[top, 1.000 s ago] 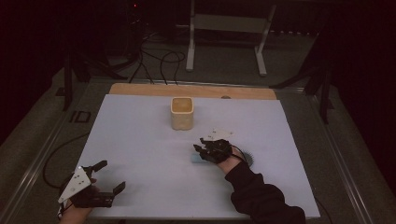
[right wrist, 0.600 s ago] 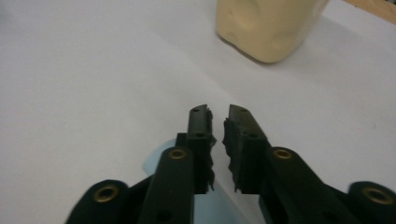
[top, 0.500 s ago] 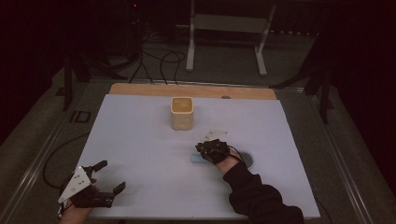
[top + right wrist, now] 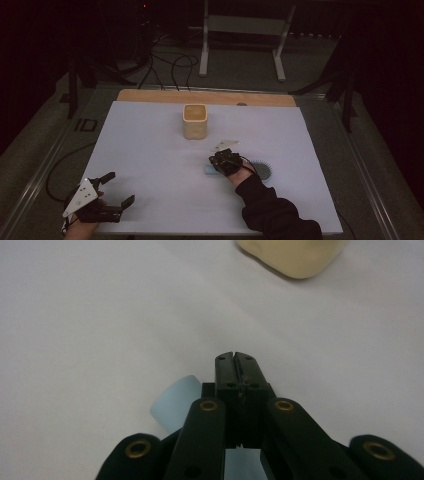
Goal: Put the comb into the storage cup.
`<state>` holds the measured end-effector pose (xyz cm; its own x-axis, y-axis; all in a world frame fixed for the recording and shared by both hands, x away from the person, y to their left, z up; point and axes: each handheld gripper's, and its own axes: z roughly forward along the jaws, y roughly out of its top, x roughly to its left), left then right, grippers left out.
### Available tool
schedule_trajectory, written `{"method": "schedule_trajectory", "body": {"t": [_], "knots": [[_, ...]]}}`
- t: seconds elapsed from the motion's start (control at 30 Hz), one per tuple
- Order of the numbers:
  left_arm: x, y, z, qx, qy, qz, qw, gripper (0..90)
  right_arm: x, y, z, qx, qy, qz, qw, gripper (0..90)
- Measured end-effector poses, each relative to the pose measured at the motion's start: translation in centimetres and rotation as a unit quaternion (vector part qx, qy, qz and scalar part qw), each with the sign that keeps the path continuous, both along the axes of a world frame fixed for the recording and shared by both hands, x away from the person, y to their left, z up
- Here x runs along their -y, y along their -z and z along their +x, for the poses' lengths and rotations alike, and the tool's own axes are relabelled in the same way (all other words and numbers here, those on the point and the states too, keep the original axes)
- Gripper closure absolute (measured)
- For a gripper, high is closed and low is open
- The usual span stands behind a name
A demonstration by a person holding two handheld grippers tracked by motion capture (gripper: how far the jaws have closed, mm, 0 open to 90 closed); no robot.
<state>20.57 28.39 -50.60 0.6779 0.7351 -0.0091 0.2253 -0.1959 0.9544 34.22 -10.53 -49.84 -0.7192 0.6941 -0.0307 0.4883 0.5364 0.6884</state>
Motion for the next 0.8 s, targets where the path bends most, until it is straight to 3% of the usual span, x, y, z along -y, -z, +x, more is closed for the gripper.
{"method": "schedule_trajectory", "body": {"t": [0.5, 0.8], "knots": [[0.0, 0.0, 0.0, -0.001, 0.002, 0.000, 1.0000, 0.0, -0.2, 0.2, -0.6, -0.013, -0.003, -0.006, 0.9999, 90.0], [0.0, 0.0, 0.0, 0.000, 0.003, -0.004, 1.0000, 0.0, -0.3, 0.5, -1.8, -0.021, -0.023, -0.011, 0.9995, 89.9]]}}
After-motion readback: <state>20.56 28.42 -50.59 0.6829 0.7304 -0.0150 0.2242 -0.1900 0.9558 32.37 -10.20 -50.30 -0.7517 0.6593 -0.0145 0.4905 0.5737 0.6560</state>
